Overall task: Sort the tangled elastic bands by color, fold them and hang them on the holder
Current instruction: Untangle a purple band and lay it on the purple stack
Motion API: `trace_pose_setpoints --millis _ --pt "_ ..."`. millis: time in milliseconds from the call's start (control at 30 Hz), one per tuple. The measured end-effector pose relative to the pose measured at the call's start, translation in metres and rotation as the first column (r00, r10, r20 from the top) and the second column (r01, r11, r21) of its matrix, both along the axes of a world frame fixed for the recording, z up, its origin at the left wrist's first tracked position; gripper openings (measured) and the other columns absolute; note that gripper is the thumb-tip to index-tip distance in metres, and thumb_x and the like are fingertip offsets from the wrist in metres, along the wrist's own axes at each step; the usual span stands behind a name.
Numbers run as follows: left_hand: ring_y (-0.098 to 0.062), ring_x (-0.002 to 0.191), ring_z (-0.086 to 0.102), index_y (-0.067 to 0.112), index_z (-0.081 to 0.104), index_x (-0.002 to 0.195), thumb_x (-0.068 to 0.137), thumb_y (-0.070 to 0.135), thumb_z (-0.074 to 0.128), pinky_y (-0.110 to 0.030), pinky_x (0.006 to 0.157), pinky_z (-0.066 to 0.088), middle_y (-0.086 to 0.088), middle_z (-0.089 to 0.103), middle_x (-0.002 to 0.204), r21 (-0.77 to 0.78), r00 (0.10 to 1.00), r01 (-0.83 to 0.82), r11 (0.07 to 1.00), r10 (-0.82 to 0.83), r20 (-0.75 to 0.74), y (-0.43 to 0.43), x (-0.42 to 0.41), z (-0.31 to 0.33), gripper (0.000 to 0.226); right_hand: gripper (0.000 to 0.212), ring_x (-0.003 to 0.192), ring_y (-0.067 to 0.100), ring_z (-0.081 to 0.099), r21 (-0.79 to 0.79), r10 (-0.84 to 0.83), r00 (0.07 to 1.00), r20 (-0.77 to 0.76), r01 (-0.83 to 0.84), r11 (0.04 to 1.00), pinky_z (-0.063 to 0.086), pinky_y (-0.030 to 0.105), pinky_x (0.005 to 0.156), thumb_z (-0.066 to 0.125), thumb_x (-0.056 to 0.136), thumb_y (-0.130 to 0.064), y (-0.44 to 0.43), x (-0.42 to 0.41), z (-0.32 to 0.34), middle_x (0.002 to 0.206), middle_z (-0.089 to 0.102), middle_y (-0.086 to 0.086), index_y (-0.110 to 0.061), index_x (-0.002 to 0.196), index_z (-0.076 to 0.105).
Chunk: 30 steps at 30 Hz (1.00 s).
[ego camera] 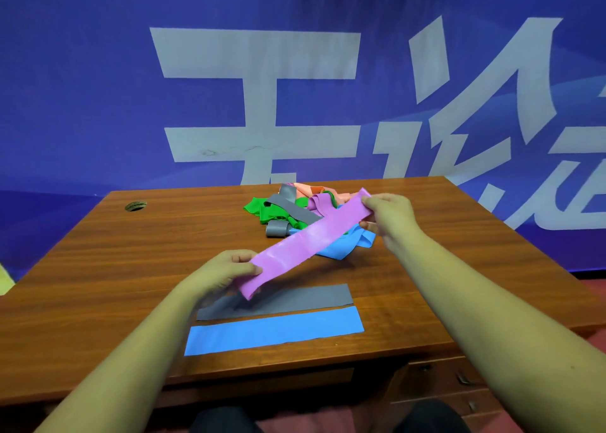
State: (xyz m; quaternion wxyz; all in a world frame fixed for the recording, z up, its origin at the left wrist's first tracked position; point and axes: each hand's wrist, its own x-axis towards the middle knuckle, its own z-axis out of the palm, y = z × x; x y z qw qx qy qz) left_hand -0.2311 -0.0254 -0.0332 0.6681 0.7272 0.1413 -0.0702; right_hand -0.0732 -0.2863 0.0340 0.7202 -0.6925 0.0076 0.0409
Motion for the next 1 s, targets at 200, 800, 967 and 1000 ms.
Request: trace_pose_setpoints --millis 200,800,967,1000 --pt "-0.02 0.081 0.067 0.007 0.07 0.101 0.086 0.009 0.071 -0.021 0.055 0.056 -0.016 0.071 0.098 -0.13 0.93 -0.365 0.922 0.368 0.003 0.021 0.0 -0.018 0.015 0.017 0.088 0.025 0.069 0.046 0.002 0.983 -0.183 0.007 0.999 0.057 0.028 0.048 0.065 0.085 0.0 -0.003 -0.003 -0.045 0.101 0.068 0.017 -0.001 0.102 0.063" --pt "-0.015 0.073 0.057 0.017 0.056 0.101 0.084 0.012 0.071 -0.021 0.058 0.038 0.001 0.061 0.08 0.589 0.875 -0.479 0.651 0.407 0.262 0.044 -0.008 -0.059 0.023 0.017 0.071 0.014 0.056 -0.664 0.124 0.99 0.063 -0.052 0.746 0.036 0.024 0.054 0.073 0.085 -0.019 0.011 -0.009 -0.118 0.079 0.065 0.004 -0.009 0.073 0.066" --pt "-0.021 0.085 0.056 0.011 0.059 0.109 0.089 0.013 0.064 -0.029 0.072 0.039 -0.006 0.065 0.094 0.634 0.851 -0.51 0.581 0.446 0.276 0.049 -0.005 -0.064 0.021 0.016 0.084 0.019 0.055 -0.674 0.133 0.983 0.128 -0.012 0.739 0.037 0.027 0.068 0.074 0.084 -0.019 0.025 -0.009 -0.123 0.088 0.059 0.001 -0.01 0.088 0.061" --pt "-0.024 0.087 0.057 0.008 0.06 0.109 0.089 0.013 0.062 -0.03 0.073 0.04 -0.01 0.066 0.097 0.66 0.851 -0.504 0.557 0.452 0.268 0.048 -0.004 -0.066 0.02 0.015 0.084 0.02 0.056 -0.688 0.147 0.98 0.135 -0.014 0.726 0.037 0.028 0.067 0.073 0.084 -0.018 0.027 -0.01 -0.125 0.086 0.059 0.001 -0.011 0.086 0.06"
